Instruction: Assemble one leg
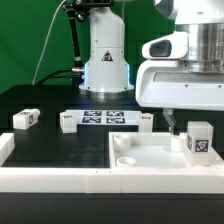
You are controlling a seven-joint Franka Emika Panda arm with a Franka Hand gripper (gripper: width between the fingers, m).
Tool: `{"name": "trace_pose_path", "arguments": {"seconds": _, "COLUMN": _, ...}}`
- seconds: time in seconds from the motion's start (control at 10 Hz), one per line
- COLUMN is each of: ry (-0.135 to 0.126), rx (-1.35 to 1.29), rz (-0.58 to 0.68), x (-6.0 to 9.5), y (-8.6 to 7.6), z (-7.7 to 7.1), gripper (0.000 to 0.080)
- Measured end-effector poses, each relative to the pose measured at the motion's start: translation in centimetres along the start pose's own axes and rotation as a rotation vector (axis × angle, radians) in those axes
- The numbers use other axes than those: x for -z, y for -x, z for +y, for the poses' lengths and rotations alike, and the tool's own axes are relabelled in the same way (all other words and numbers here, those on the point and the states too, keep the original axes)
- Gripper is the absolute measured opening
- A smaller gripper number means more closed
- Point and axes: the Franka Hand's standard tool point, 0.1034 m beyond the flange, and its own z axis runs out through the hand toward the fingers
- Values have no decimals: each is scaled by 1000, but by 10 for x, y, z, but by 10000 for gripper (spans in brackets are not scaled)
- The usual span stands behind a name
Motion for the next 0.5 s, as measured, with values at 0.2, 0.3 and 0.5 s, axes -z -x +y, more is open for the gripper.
{"name": "trace_pose_path", "arguments": {"seconds": 0.2, "ry": 7, "rx": 183, "rz": 2, "x": 0, "y": -2, "z": 4, "gripper": 649}}
{"name": "trace_pose_path", "arguments": {"seconds": 0.3, "ry": 7, "rx": 148, "rz": 2, "x": 0, "y": -2, "z": 4, "gripper": 649}}
{"name": "trace_pose_path", "arguments": {"seconds": 0.5, "ry": 7, "rx": 149, "rz": 2, "x": 0, "y": -2, "z": 4, "gripper": 383}}
